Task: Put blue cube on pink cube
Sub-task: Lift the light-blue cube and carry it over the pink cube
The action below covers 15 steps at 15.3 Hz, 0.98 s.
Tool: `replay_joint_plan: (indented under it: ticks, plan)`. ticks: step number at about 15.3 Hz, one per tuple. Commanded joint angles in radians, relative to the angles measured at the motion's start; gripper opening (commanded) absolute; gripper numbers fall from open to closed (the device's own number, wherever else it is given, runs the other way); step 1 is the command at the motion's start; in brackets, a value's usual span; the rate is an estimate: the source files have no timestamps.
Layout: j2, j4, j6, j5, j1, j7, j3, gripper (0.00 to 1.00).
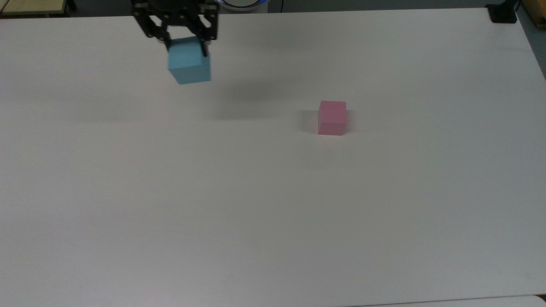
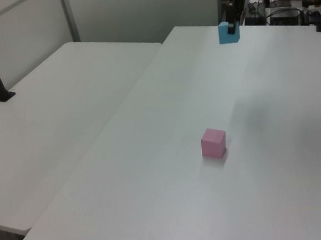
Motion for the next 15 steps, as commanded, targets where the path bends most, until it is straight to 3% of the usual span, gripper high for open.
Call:
replay_joint_plan:
  ticks: [1,5,8,15]
  plan:
    - [-0.002,-0.017,-0.003,0.007,0.090,0.097,-0.009,0.63]
    - [0.010,-0.012,0.003,0.005,0.185,0.235,0.010,0.63]
    - [0.062,0.048,0.001,-0.003,0.239,0.341,0.028,0.63]
    - [0.145,0.071,0.059,-0.035,0.380,0.515,0.028,0.62]
